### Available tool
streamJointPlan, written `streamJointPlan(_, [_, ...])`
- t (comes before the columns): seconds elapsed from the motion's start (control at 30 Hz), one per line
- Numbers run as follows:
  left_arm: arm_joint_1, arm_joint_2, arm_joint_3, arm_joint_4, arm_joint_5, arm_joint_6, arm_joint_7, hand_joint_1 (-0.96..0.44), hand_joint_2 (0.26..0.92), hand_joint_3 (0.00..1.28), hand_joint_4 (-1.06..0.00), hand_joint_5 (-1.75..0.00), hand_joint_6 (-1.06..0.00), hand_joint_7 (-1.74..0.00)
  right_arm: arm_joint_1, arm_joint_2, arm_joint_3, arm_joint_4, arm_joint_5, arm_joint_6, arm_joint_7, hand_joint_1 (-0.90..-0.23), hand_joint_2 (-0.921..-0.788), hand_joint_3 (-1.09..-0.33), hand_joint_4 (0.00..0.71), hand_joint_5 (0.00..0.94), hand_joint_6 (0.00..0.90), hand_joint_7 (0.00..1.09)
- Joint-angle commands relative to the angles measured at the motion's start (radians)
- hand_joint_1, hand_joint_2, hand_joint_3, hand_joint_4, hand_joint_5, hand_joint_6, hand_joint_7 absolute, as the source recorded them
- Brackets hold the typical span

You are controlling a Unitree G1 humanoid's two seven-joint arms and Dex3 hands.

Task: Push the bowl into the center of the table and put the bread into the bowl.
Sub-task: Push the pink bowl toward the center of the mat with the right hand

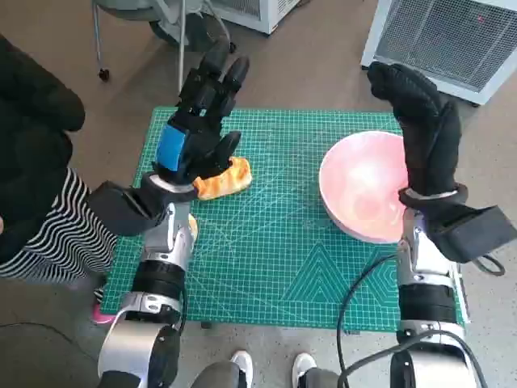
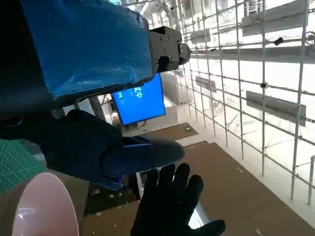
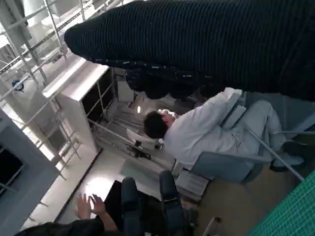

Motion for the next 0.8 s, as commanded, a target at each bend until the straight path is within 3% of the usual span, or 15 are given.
streamJointPlan(0.03, [0.002, 0.009, -0.004, -0.012, 0.017, -0.001, 0.014, -0.66, 0.921, 0.42, -0.03, -0.13, 0.0, -0.24, 0.004, 0.009, -0.002, 0.008, 0.016, 0.022, 0.007, -0.754, -0.921, -0.702, 0.161, 0.001, 0.019, 0.48])
streamJointPlan(0.8, [0.007, 0.017, -0.003, 0.002, 0.023, -0.016, 0.03, -0.64, 0.921, 0.35, -0.01, -0.07, 0.0, -0.23, 0.001, 0.014, -0.005, 0.007, 0.046, 0.031, 0.033, -0.751, -0.921, -0.685, 0.162, 0.001, 0.021, 0.48])
